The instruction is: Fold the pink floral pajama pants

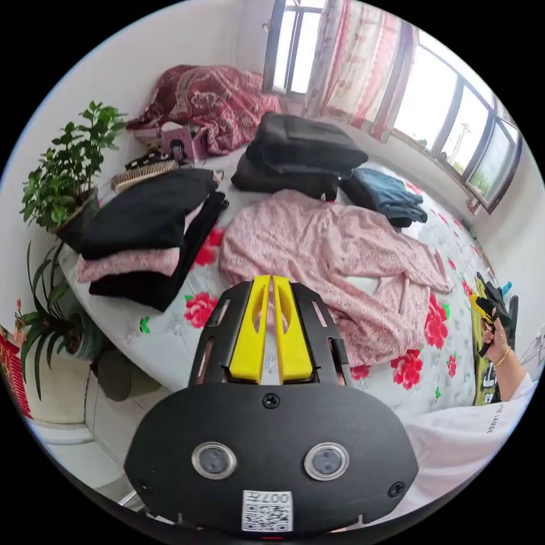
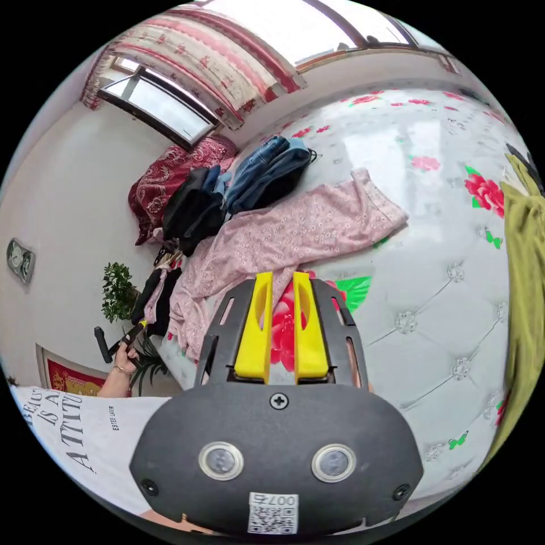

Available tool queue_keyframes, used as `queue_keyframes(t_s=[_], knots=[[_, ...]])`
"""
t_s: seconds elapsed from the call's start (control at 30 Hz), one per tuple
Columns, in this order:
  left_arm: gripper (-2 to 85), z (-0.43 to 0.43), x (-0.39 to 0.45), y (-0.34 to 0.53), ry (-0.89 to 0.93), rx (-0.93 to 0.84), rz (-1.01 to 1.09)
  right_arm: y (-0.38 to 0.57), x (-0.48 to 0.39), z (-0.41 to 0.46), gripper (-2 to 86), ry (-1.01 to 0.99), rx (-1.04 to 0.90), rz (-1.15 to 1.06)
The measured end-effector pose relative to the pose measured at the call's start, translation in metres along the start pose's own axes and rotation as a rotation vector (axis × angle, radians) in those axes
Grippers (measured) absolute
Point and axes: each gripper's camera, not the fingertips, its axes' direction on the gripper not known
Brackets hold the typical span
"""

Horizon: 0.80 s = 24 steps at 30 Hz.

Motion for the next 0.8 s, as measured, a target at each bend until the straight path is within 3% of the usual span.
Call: queue_keyframes(t_s=[0.17,0.33,0.53,0.63,0.8], knots=[[0.2,0.034,-0.001,-0.012,0.056,-0.113,-0.065,-0.016,-0.011,0.058,7.0,0.073,-0.131,-0.011],[1.6,0.067,0.013,-0.064,0.036,-0.175,-0.002,-0.060,-0.043,0.113,8.9,0.186,-0.197,-0.075],[1.8,0.117,0.037,-0.113,-0.053,-0.315,0.097,-0.060,-0.083,0.149,2.8,0.427,-0.233,-0.161],[0.5,0.117,0.057,-0.122,-0.136,-0.275,0.234,-0.059,-0.079,0.125,0.6,0.269,-0.249,-0.115],[-0.8,0.112,0.077,-0.115,-0.220,-0.235,0.335,-0.008,-0.065,-0.005,-0.1,0.052,0.102,0.073]])
